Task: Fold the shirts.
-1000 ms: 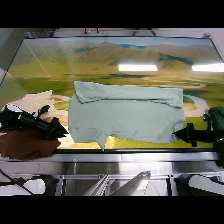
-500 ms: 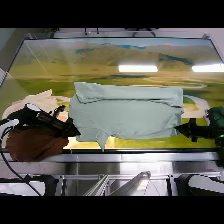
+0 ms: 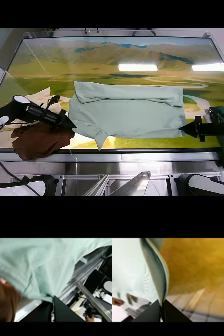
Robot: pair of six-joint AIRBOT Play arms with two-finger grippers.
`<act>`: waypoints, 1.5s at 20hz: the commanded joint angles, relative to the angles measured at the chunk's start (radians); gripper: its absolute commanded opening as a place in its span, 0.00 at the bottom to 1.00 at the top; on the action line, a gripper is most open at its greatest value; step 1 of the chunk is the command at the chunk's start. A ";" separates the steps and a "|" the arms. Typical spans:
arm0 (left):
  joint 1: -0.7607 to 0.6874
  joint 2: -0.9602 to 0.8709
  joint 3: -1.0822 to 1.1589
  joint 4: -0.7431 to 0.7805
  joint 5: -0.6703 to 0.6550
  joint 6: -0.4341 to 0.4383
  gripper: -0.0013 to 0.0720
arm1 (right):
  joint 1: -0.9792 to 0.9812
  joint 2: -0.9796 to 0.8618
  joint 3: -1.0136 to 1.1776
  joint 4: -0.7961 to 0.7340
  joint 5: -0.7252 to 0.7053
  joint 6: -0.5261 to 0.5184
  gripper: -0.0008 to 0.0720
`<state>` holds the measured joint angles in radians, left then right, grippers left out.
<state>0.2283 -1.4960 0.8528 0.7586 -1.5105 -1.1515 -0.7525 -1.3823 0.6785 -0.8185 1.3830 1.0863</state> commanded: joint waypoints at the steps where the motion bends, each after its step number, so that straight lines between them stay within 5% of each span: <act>1: 0.121 0.076 -0.068 0.009 -0.040 -0.007 0.05 | 0.000 0.015 0.053 -0.226 0.014 0.153 0.04; 4: 0.176 0.109 -0.085 -0.024 -0.063 0.010 0.05 | 0.000 0.033 0.064 -0.206 0.015 0.156 0.04; 8: 0.169 0.180 -0.051 -0.293 -0.111 0.071 0.05 | 0.000 0.035 0.131 -0.011 0.055 0.109 0.04; 11: 0.107 0.164 0.087 -0.315 -0.061 0.063 0.05 | 0.001 0.034 0.194 0.142 0.000 0.061 0.04; 19: -0.020 -0.246 0.524 -0.308 0.082 -0.008 0.04 | 0.142 -0.087 0.231 0.594 -0.357 -0.272 0.04; 25: -0.041 -0.542 0.756 -0.308 0.053 -0.045 0.04 | 0.249 -0.244 0.237 0.655 -0.522 -0.515 0.05; 26: -0.042 -0.569 0.781 -0.309 0.035 -0.047 0.04 | 0.252 -0.258 0.237 0.654 -0.522 -0.526 0.08; 27: -0.042 -0.592 0.810 -0.310 0.012 -0.056 0.04 | 0.251 -0.264 0.238 0.654 -0.523 -0.542 0.23; 28: -0.042 -0.611 0.845 -0.315 -0.014 -0.078 0.09 | 0.243 -0.262 0.246 0.645 -0.522 -0.552 0.42; 29: -0.042 -0.625 0.887 -0.318 -0.040 -0.092 0.42 | 0.231 -0.262 0.268 0.616 -0.516 -0.548 0.43; 30: -0.037 -0.630 0.928 -0.318 -0.055 -0.097 0.50 | 0.215 -0.262 0.302 0.552 -0.507 -0.515 0.43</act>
<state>0.1894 -2.0712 1.6775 0.4473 -1.5043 -1.2163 -0.5220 -1.6287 0.9371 -0.1955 0.8833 0.5888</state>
